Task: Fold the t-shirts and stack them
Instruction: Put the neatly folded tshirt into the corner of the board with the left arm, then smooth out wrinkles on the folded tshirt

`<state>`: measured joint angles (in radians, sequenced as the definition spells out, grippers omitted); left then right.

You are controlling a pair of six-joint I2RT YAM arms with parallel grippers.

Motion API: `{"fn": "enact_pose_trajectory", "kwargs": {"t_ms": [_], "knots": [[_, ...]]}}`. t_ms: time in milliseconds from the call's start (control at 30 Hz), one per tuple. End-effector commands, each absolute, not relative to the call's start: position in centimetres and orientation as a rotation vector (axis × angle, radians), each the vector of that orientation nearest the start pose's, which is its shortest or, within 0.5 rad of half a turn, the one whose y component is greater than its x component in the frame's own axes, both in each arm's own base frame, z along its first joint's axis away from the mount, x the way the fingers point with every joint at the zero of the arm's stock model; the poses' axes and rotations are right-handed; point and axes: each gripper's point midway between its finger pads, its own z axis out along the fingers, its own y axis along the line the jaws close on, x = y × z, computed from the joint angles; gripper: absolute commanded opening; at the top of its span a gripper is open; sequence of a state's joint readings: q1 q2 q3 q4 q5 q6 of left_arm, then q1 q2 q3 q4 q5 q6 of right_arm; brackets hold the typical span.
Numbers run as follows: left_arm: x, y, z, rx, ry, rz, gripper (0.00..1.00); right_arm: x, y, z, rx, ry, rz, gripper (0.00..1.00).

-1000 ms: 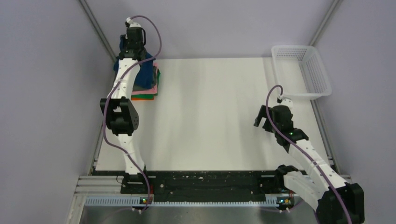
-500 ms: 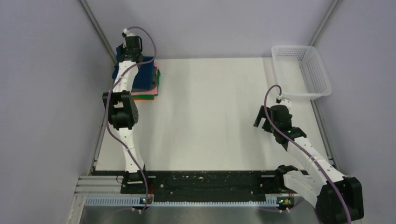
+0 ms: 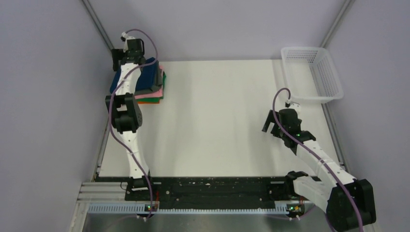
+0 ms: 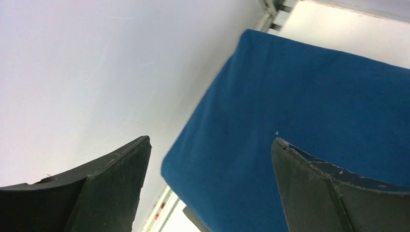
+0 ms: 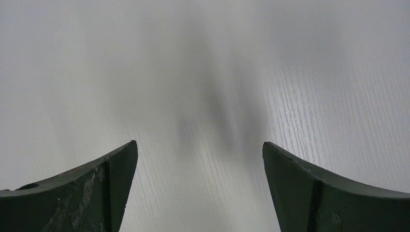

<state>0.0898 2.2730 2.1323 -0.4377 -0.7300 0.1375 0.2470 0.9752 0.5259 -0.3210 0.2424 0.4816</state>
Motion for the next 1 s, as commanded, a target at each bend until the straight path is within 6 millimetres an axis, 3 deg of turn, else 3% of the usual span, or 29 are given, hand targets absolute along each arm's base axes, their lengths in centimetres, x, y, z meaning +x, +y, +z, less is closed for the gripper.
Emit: {"fn": "enact_pose_trajectory", "kwargs": {"t_ms": [0,200,333,500,633,700,800,967], "knots": [[58.2,14.0,21.7,-0.377,2.081,0.633,0.99,28.2,4.6,10.2,0.411,2.198,0.116,0.99],[58.0,7.3,17.4,-0.298,2.224,0.361,0.99,27.9,4.5,10.5,0.412,2.187,0.123,0.99],[57.6,3.6,14.7,-0.277,2.269,0.304,0.99,27.8,4.5,10.7,0.415,2.177,0.129,0.99],[58.0,-1.4,11.4,-0.339,2.324,-0.011,0.99,27.6,4.4,10.8,0.412,2.172,0.128,0.99],[58.1,-2.7,10.6,-0.384,2.331,-0.075,0.99,27.5,4.2,10.8,0.413,2.167,0.118,0.99],[58.1,-3.0,11.2,-0.385,2.316,-0.078,0.99,27.5,4.1,10.8,0.416,2.163,0.112,0.99],[58.0,-2.8,14.1,-0.385,2.26,-0.043,0.99,27.5,4.2,10.8,0.41,2.168,0.117,0.99],[56.0,-0.8,22.2,-0.441,2.108,0.046,0.99,27.4,4.4,11.1,0.406,2.163,0.132,0.99]]}}
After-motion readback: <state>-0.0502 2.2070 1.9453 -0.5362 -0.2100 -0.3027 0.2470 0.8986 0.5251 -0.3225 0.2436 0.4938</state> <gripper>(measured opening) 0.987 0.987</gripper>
